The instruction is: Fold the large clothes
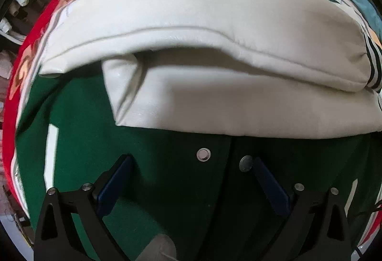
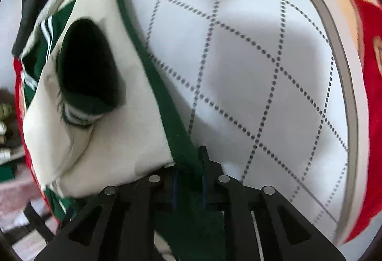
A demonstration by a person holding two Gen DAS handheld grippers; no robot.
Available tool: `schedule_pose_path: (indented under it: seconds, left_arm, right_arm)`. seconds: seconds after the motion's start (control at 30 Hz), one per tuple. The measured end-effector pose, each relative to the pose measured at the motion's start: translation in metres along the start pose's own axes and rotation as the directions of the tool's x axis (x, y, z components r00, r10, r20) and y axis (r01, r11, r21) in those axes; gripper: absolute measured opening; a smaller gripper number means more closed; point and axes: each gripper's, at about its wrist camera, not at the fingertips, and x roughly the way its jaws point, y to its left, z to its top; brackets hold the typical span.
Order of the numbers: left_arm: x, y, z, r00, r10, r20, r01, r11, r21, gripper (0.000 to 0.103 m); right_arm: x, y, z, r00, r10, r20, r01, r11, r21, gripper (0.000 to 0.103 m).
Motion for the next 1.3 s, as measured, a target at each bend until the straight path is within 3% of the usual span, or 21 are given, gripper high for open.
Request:
schedule_pose_path:
  seconds: [0.13, 0.27, 0.37, 0.4, 0.43, 0.47, 0.57, 0.63, 0.73, 0.8, 0.87, 0.9, 0.93, 0.97, 1.07, 1.2, 1.3]
  left_arm:
    - [-0.04, 0.001, 0.003, 0.995, 0.061, 0.073, -0.058, 0.997, -0.042, 0.103]
    - [-0.074, -0.004, -0.015, 0.988, 0.12, 0.097, -0.112, 0.99, -0.086, 0.103]
    - [-0.094, -0.012, -0.049, 0.983, 0.163, 0.087, -0.152, 0.981, -0.12, 0.103]
    - [-0.102, -0.008, -0.061, 0.981, 0.175, 0.081, -0.163, 0.978, -0.133, 0.103]
    - [-0.108, -0.013, -0.072, 0.98, 0.188, 0.072, -0.176, 0.973, -0.147, 0.103]
    - [-0.112, -0.018, -0.082, 0.977, 0.206, 0.06, -0.194, 0.968, -0.161, 0.103]
    - [-0.104, -0.027, -0.109, 0.96, 0.279, 0.001, -0.274, 0.942, -0.194, 0.103]
    - [-0.095, -0.013, -0.113, 0.947, 0.318, -0.033, -0.317, 0.919, -0.234, 0.103]
    - [-0.096, 0.002, -0.116, 0.914, 0.399, -0.078, -0.403, 0.867, -0.293, 0.103]
    - [-0.096, 0.022, -0.109, 0.885, 0.457, -0.087, -0.46, 0.831, -0.314, 0.103]
    - [-0.095, 0.049, -0.091, 0.83, 0.554, -0.063, -0.544, 0.779, -0.311, 0.103]
    - [-0.094, 0.057, -0.085, 0.812, 0.581, -0.051, -0.567, 0.765, -0.307, 0.103]
    - [-0.089, 0.07, -0.075, 0.787, 0.616, -0.038, -0.597, 0.744, -0.299, 0.103]
    - [-0.083, 0.084, -0.063, 0.76, 0.649, -0.027, -0.627, 0.722, -0.291, 0.103]
    - [-0.055, 0.121, -0.03, 0.711, 0.702, -0.026, -0.684, 0.683, -0.255, 0.103]
    - [-0.012, 0.165, 0.007, 0.69, 0.723, -0.034, -0.71, 0.667, -0.225, 0.103]
    - [0.011, 0.185, 0.029, 0.689, 0.723, -0.041, -0.714, 0.669, -0.203, 0.103]
  right_arm:
    - [-0.022, -0.001, -0.018, 0.998, 0.002, -0.059, -0.006, 0.997, -0.071, 0.055]
    - [-0.014, -0.019, -0.044, 0.985, 0.056, -0.165, -0.072, 0.993, -0.093, 0.055]
    - [0.015, -0.027, -0.068, 0.953, 0.124, -0.275, -0.15, 0.986, -0.075, 0.055]
    - [0.029, -0.027, -0.076, 0.942, 0.155, -0.299, -0.187, 0.979, -0.08, 0.052]
    - [0.036, -0.025, -0.082, 0.936, 0.165, -0.312, -0.205, 0.974, -0.1, 0.015]
    - [0.042, -0.017, -0.09, 0.935, 0.143, -0.325, -0.201, 0.968, -0.153, 0.006]
    - [0.038, -0.019, -0.093, 0.959, 0.068, -0.274, -0.13, 0.967, -0.218, 0.005]
    - [0.04, -0.026, -0.088, 0.945, 0.089, -0.314, -0.155, 0.969, -0.194, 0.006]
    - [0.027, -0.009, -0.085, 0.934, 0.075, -0.349, -0.182, 0.942, -0.284, 0.01]
    - [0.008, 0.005, -0.086, 0.96, 0.027, -0.278, -0.14, 0.908, -0.396, 0.018]
    - [-0.008, 0.017, -0.078, 0.983, 0.0, -0.182, -0.085, 0.885, -0.457, 0.041]
    - [-0.012, 0.023, -0.073, 0.989, 0.0, -0.151, -0.071, 0.881, -0.468, 0.057]
    - [-0.013, 0.029, -0.068, 0.991, -0.001, -0.131, -0.061, 0.881, -0.469, 0.064]
    - [-0.012, 0.035, -0.063, 0.993, -0.006, -0.114, -0.049, 0.883, -0.467, 0.064]
    - [-0.004, 0.049, -0.04, 0.997, -0.047, -0.056, 0.016, 0.884, -0.467, 0.064]
    - [0.01, 0.082, -0.037, 0.994, -0.105, 0.003, 0.095, 0.883, -0.46, 0.064]
    - [0.019, 0.098, -0.037, 0.989, -0.146, 0.027, 0.142, 0.883, -0.447, 0.064]
